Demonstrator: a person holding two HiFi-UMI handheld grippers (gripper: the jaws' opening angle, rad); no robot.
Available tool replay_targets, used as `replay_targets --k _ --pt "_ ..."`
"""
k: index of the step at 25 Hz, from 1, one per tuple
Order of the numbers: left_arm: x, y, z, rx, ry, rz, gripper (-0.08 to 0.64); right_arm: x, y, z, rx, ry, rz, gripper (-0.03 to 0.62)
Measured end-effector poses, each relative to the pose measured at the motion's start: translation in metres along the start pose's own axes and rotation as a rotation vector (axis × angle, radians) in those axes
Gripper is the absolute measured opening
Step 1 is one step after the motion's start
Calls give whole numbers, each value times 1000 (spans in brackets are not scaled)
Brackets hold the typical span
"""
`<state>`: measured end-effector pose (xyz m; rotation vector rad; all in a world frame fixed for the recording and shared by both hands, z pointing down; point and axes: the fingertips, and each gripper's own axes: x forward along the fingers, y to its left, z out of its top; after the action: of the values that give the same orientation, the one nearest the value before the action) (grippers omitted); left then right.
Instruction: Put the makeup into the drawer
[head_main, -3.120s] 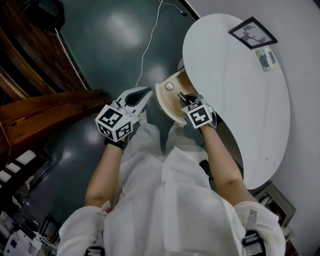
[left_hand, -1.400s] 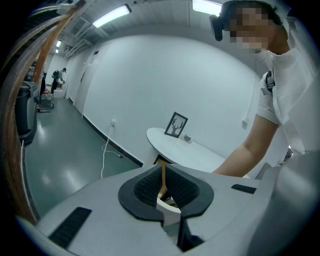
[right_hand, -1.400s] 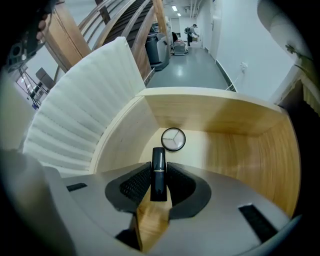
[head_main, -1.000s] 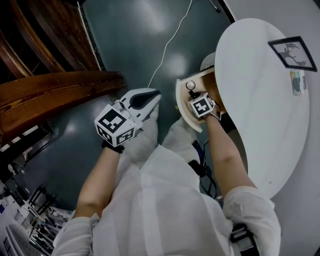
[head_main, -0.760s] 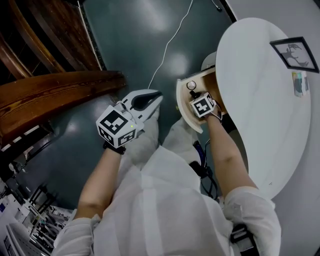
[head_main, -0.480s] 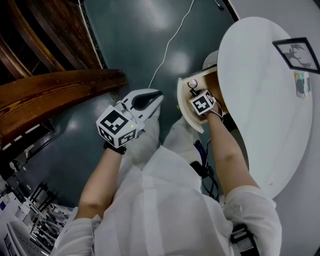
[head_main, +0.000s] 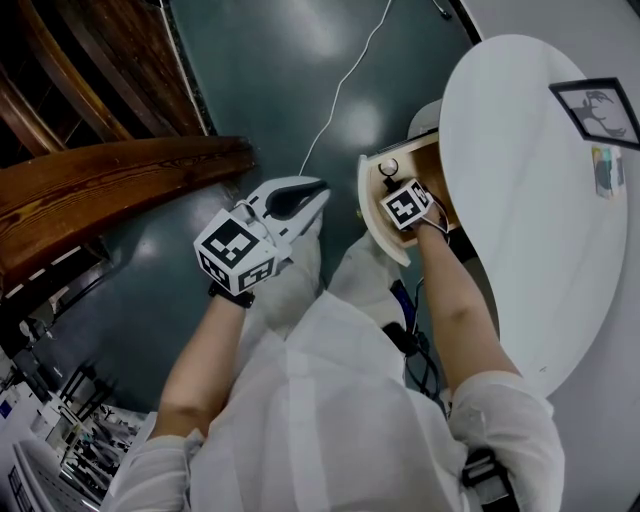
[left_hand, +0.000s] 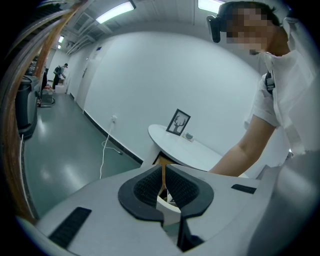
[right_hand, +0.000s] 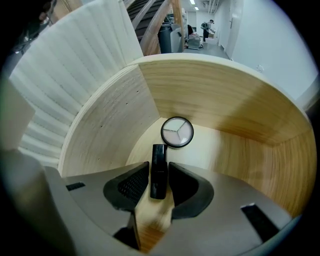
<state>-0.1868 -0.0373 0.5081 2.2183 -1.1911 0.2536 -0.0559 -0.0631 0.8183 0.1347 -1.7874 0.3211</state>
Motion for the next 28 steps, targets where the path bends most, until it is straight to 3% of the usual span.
replay_targets --k 17,23,28 --pt "-2 -11 13 11 -36 -26 31 -47 7 22 45 -109 -23 121" --pt "-1 -22 24 30 -52 -48 31 -67 21 4 114 -74 -1 121" --pt "-5 -29 35 44 -67 -61 31 -97 27 9 128 -114 -21 121"
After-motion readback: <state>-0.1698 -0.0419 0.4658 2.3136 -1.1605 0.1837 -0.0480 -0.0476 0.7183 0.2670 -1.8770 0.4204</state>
